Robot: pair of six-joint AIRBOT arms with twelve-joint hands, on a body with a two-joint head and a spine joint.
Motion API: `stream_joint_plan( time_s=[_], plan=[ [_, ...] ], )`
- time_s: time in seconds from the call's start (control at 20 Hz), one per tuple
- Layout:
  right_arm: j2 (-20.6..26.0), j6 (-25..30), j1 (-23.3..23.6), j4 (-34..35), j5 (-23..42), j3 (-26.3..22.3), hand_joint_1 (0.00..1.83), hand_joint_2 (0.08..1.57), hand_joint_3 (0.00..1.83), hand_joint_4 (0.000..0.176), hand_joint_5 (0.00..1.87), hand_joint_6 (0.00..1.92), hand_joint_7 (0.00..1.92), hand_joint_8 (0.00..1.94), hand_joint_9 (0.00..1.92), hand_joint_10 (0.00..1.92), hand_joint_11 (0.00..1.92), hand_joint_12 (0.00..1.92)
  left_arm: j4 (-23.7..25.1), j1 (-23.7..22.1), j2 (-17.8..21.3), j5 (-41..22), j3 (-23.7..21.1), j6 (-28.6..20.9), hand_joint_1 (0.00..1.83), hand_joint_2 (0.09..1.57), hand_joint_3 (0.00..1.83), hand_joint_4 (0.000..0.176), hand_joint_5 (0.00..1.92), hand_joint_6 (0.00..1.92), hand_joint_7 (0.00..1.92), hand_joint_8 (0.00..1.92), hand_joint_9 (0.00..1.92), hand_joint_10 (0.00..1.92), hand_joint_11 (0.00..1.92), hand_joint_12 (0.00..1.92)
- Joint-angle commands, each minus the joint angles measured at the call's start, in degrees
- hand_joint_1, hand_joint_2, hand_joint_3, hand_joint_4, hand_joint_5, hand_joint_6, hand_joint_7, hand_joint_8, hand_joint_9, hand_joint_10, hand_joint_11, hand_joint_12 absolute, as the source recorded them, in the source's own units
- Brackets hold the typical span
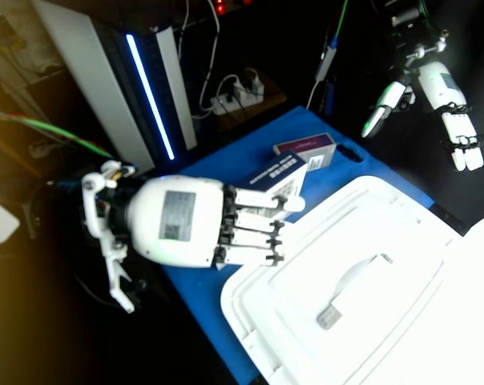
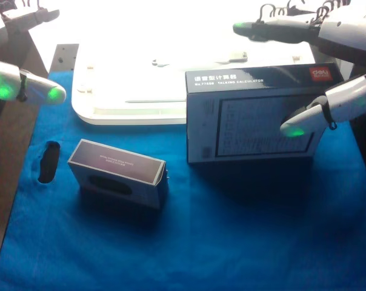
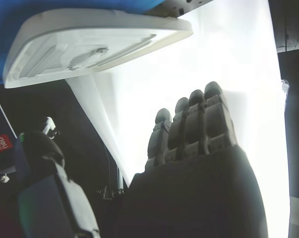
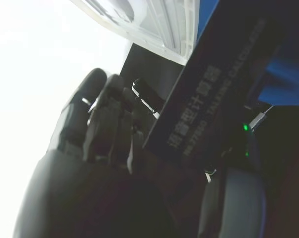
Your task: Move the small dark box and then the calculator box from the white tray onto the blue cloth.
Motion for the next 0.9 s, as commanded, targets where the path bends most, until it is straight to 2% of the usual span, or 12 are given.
stream_joint_plan(
  time_s=[0.0, 0.1, 0.2, 0.3, 0.4, 0.45, 0.55, 0.6, 0.7, 0.75, 0.8, 0.85],
  plan=[
    [0.1, 0.3, 0.4, 2.4, 5.8, -0.2, 0.78, 0.77, 0.0, 0.175, 0.0, 0.0, 0.05, 0.0, 0.08, 0.0, 0.0, 0.37, -1.7, -0.4, 0.4, -5.8, -0.1, -0.1, 0.58, 0.78, 0.0, 0.089, 0.0, 0.0, 0.0, 0.0, 0.0, 0.0, 0.01, 0.0],
    [0.1, 0.3, 0.4, 2.5, 5.9, -0.2, 0.79, 0.77, 0.0, 0.176, 0.0, 0.0, 0.01, 0.0, 0.03, 0.01, 0.0, 0.25, -1.6, -0.4, 0.4, -5.8, -0.1, -0.1, 0.57, 0.79, 0.01, 0.081, 0.0, 0.0, 0.0, 0.0, 0.0, 0.0, 0.02, 0.01],
    [0.0, 0.3, 0.4, 2.5, 5.9, -0.1, 0.77, 0.75, 0.0, 0.176, 0.0, 0.0, 0.0, 0.0, 0.0, 0.0, 0.0, 0.08, -1.6, -0.4, 0.4, -5.9, -0.1, -0.1, 0.57, 0.78, 0.0, 0.092, 0.0, 0.0, 0.0, 0.0, 0.0, 0.0, 0.01, 0.01],
    [-0.1, 0.3, 1.1, 2.8, 6.0, 0.3, 0.74, 0.7, 0.0, 0.176, 0.0, 0.0, 0.0, 0.0, 0.0, 0.0, 0.0, 0.01, -1.6, -0.4, 0.4, -6.0, -0.1, -0.1, 0.54, 0.8, 0.01, 0.073, 0.0, 0.0, 0.0, 0.0, 0.0, 0.0, 0.0, 0.0],
    [0.5, 0.3, 1.5, 4.1, 7.8, 0.3, 0.72, 0.67, 0.0, 0.176, 0.0, 0.0, 0.0, 0.0, 0.0, 0.0, 0.03, 0.02, -1.6, -0.4, 0.8, -7.2, -0.7, -0.1, 0.54, 0.81, 0.01, 0.089, 0.0, 0.0, 0.0, 0.0, 0.0, 0.0, 0.0, 0.0],
    [1.0, 0.3, 1.7, 5.1, 8.6, 0.3, 0.7, 0.64, 0.0, 0.176, 0.0, 0.0, 0.0, 0.0, 0.0, 0.0, 0.03, 0.02, -2.0, -0.4, 1.3, -7.7, -1.1, -0.1, 0.53, 0.78, 0.0, 0.126, 0.0, 0.0, 0.0, 0.0, 0.0, 0.0, 0.0, 0.0],
    [1.4, 0.3, 3.2, 6.3, 10.1, 0.6, 0.68, 0.64, 0.0, 0.173, 0.0, 0.0, 0.0, 0.0, 0.0, 0.0, 0.05, 0.03, -3.6, -0.3, 2.5, -10.0, -2.0, -0.1, 0.53, 0.73, 0.0, 0.122, 0.0, 0.0, 0.0, 0.0, 0.0, 0.0, 0.0, 0.0],
    [1.5, -0.5, 4.5, 6.5, 10.2, 0.7, 0.71, 0.59, 0.0, 0.175, 0.0, 0.0, 0.0, 0.0, 0.0, 0.0, 0.01, 0.18, -4.6, 0.0, 2.6, -11.8, -2.3, -0.1, 0.53, 0.71, 0.0, 0.096, 0.0, 0.0, 0.0, 0.0, 0.0, 0.0, 0.0, 0.0],
    [1.9, -2.5, 5.9, 7.6, 10.4, 0.6, 0.71, 0.58, 0.0, 0.176, 0.0, 0.0, 0.0, 0.0, 0.0, 0.0, 0.0, 0.21, -5.4, 0.2, 2.7, -14.1, -2.9, 0.0, 0.58, 0.72, 0.0, 0.112, 0.0, 0.0, 0.0, 0.0, 0.0, 0.0, 0.0, 0.0],
    [2.4, -2.6, 7.0, 7.8, 10.7, 0.7, 0.67, 0.56, 0.0, 0.157, 0.0, 0.0, 0.0, 0.0, 0.0, 0.0, 0.0, 0.93, -6.0, 0.2, 3.0, -16.1, -3.6, 0.1, 0.59, 0.73, 0.0, 0.157, 0.0, 0.0, 0.0, 0.0, 0.0, 0.0, 0.0, 0.0],
    [2.7, -2.8, 8.1, 7.8, 10.9, 0.7, 0.67, 0.56, 0.0, 0.157, 0.0, 0.0, 0.0, 0.0, 0.0, 0.0, 0.0, 0.93, -6.5, 0.2, 3.5, -17.8, -4.2, 0.2, 0.59, 0.73, 0.0, 0.157, 0.0, 0.0, 0.0, 0.0, 0.0, 0.0, 0.0, 0.0],
    [2.9, -3.6, 9.2, 8.0, 11.0, 0.7, 0.76, 0.62, 0.0, 0.102, 0.0, 0.0, 0.0, 0.0, 0.0, 0.0, 0.0, 0.5, -7.0, 0.2, 4.0, -19.6, -4.9, 0.5, 0.48, 0.73, 0.0, 0.175, 0.0, 0.0, 0.0, 0.0, 0.0, 0.0, 0.0, 0.0]
  ],
)
